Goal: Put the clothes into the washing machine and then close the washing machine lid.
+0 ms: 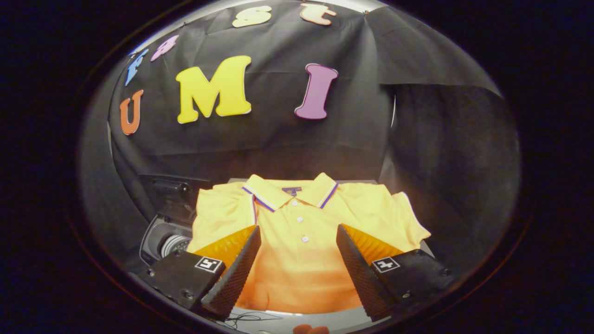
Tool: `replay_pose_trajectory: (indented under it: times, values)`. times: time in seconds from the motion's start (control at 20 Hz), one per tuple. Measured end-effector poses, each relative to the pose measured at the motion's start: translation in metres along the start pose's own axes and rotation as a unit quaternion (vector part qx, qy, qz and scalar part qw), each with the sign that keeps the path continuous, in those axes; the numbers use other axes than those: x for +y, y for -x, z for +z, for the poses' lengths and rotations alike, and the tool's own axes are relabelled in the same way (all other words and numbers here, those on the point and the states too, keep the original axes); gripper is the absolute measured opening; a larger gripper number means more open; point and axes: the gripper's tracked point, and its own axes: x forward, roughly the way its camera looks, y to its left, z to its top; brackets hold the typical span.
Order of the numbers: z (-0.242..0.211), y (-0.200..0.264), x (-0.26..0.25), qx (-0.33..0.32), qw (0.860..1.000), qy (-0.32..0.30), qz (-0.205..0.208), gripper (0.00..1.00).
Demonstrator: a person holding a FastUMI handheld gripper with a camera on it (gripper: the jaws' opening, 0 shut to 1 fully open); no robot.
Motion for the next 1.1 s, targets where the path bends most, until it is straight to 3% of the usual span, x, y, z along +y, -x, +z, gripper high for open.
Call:
replay_pose_trajectory:
  times: [0.3, 0.75, 0.95, 1.05, 1.1]
  values:
    - [-0.012, -0.039, -0.005, 0.065, 0.998, 0.013, 0.0, 1.0]
    - [-0.019, -0.045, -0.006, 0.103, 0.994, 0.006, 0.021, 1.0]
    - [-0.019, -0.042, -0.002, 0.162, 0.987, 0.001, 0.021, 0.99]
    - [-0.015, -0.043, 0.0, 0.172, 0.985, 0.009, 0.026, 0.81]
    - [-0.017, -0.043, 0.001, 0.179, 0.984, 0.012, 0.027, 0.65]
